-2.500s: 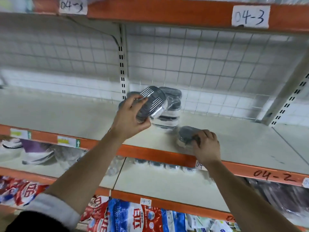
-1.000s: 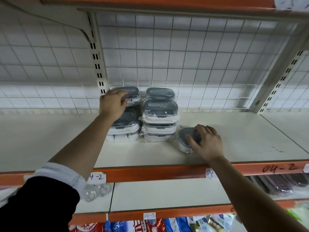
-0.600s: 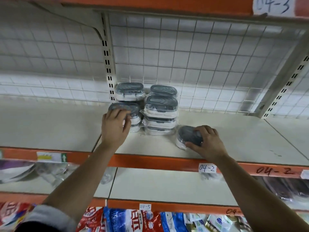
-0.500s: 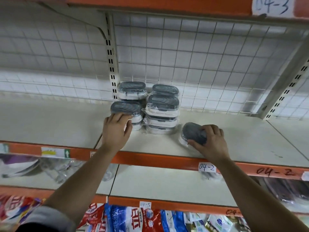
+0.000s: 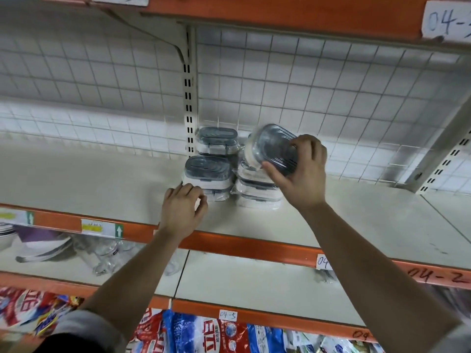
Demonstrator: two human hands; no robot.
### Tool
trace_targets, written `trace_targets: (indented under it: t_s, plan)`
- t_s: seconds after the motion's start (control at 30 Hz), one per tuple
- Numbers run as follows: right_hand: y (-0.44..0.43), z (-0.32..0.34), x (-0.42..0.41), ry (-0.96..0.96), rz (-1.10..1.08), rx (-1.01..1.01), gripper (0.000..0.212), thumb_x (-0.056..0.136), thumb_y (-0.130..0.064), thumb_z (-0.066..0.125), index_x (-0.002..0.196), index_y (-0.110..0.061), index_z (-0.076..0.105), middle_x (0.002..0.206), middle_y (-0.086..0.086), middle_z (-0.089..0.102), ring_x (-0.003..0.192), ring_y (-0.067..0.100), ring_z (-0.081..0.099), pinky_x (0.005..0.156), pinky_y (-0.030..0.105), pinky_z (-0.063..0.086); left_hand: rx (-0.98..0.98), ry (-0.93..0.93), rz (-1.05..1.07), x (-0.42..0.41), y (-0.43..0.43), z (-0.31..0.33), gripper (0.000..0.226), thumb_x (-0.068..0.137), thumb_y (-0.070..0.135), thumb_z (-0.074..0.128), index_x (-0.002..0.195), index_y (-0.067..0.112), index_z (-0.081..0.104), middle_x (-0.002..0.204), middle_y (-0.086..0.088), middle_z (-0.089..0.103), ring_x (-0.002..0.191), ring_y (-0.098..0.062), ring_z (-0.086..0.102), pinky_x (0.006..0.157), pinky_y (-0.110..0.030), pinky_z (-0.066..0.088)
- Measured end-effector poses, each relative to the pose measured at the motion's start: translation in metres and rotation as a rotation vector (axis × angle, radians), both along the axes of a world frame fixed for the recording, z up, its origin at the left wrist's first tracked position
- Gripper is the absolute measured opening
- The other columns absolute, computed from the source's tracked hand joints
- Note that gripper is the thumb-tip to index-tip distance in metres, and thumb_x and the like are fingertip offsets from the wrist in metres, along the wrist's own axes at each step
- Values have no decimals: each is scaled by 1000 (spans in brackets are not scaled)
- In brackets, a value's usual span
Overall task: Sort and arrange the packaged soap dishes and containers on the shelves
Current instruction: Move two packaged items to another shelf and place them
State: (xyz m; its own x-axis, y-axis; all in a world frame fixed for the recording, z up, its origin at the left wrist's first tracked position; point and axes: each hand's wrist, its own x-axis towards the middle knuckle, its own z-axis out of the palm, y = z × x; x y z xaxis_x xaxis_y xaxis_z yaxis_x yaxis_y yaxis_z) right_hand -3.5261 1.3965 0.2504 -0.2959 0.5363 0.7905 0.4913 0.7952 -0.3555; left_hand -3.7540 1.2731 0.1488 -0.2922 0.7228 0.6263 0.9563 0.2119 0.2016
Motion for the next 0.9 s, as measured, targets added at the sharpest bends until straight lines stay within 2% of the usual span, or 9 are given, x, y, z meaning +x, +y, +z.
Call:
trace_targets:
  t_s: [0.23, 0.47, 0.6, 0.67, 0.7, 0.83, 0.9]
  plan:
    - [-13, 18, -87, -145, 72, 90, 68, 78, -64, 64, 118, -10, 55, 121, 14, 50, 114, 33, 43, 90, 42, 45, 31, 30, -51, -4, -1, -4, 26, 87, 29, 43, 78, 14, 62, 75, -2, 60, 70, -24, 57, 70, -34, 42]
    - [-9, 19, -140, -537, 142, -157, 76, 79, -62, 66, 133, -16, 40, 132, 14, 43, 122, 33, 36, 100, 49, 41, 35, 30, -80, -5, -1, -6, 27, 88, 30, 44, 81, 12, 63, 78, -2, 62, 72, -24, 59, 70, -35, 43]
    - [-5, 13, -153, -672, 94, -144, 69, 83, -61, 61, 133, -18, 41, 134, 13, 43, 126, 35, 40, 103, 53, 40, 10, 55, -121, -6, -1, -7, 26, 87, 30, 44, 81, 13, 63, 78, -2, 62, 72, -23, 59, 70, -34, 42]
    - [-3, 8, -156, -752, 32, -126, 61, 88, -61, 54, 132, -19, 45, 135, 11, 43, 130, 33, 38, 111, 56, 29, 7, 43, -124, -6, -1, -6, 26, 88, 30, 44, 81, 13, 63, 78, -2, 62, 72, -22, 59, 70, -33, 42]
    - [-2, 5, -157, -776, -6, -107, 60, 90, -61, 51, 132, -19, 47, 135, 11, 45, 131, 32, 38, 113, 56, 26, 7, 34, -125, -6, -2, -6, 27, 88, 31, 44, 81, 13, 63, 78, -2, 63, 72, -22, 59, 70, -33, 42]
    - [0, 0, -159, -743, -48, -19, 56, 92, -60, 48, 128, -17, 54, 131, 8, 51, 127, 29, 42, 108, 45, 32, -7, 1, -122, -6, -4, -4, 30, 89, 32, 42, 84, 13, 64, 81, -2, 65, 75, -22, 60, 72, -34, 44]
    - [-1, -3, -158, -724, -43, -13, 54, 95, -57, 45, 130, -17, 53, 133, 7, 52, 127, 29, 43, 108, 44, 32, -8, -2, -120, -5, -5, -3, 30, 88, 32, 42, 83, 13, 64, 81, -2, 65, 74, -22, 60, 72, -34, 44]
